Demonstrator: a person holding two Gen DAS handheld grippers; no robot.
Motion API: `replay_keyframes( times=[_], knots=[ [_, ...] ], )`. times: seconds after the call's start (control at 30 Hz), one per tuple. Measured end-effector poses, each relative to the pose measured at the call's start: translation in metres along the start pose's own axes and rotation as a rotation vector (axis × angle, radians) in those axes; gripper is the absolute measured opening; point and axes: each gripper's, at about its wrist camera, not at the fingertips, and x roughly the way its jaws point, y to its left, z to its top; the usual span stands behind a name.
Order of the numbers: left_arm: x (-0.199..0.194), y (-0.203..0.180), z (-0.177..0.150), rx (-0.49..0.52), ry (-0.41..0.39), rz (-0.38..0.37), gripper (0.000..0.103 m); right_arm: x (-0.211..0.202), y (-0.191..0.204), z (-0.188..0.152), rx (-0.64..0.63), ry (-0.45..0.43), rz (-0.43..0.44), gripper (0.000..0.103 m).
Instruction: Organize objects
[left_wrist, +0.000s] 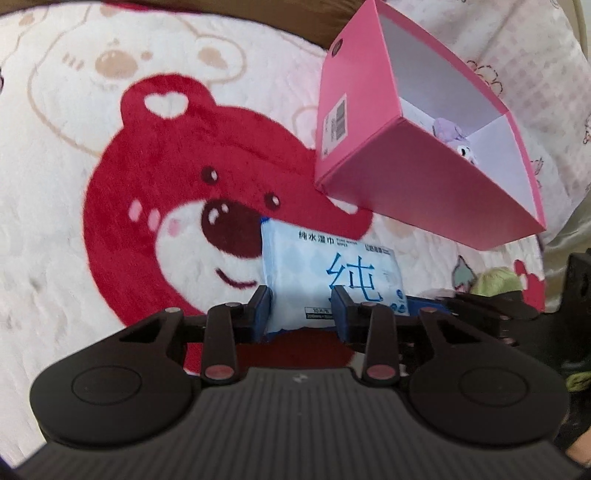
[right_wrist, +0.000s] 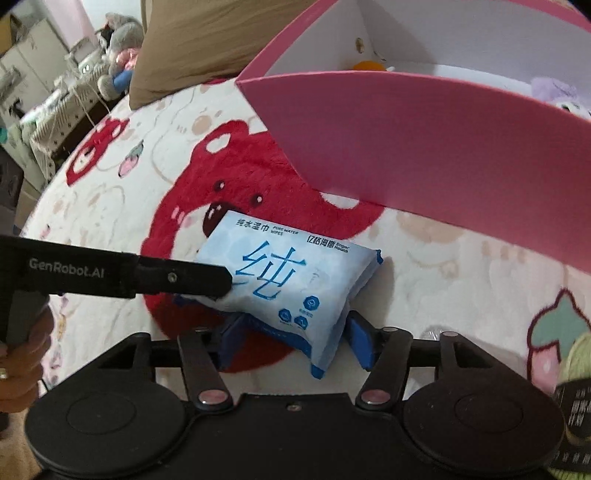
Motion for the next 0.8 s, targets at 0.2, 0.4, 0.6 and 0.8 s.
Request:
replay_keyframes(
  times=[0.2, 0.4, 0.6, 0.8],
  knots=[
    [0.005, 0.008, 0.001, -0.018, 0.003, 0.021, 0.034, -0.006, -0.015, 0.003, 0.119, -0.019, 0.061, 0.068],
    [0.011, 0.014, 0.001, -0.028, -0.018, 0.007, 0.034, 0.0, -0.006, 0.002, 0.073, -0.029, -0.016, 0.062],
    [0.015, 0.005, -0.003, -0.02, -0.018, -0.019, 0.034, 0.005, 0.004, -0.002, 0.0, -0.043, -0.069, 0.053],
    [0.011, 0.003, -0.003, -0.029, -0.014, -0.043, 0.034, 0.003, 0.015, -0.004, -0.063, -0.049, -0.117, 0.052]
  ],
)
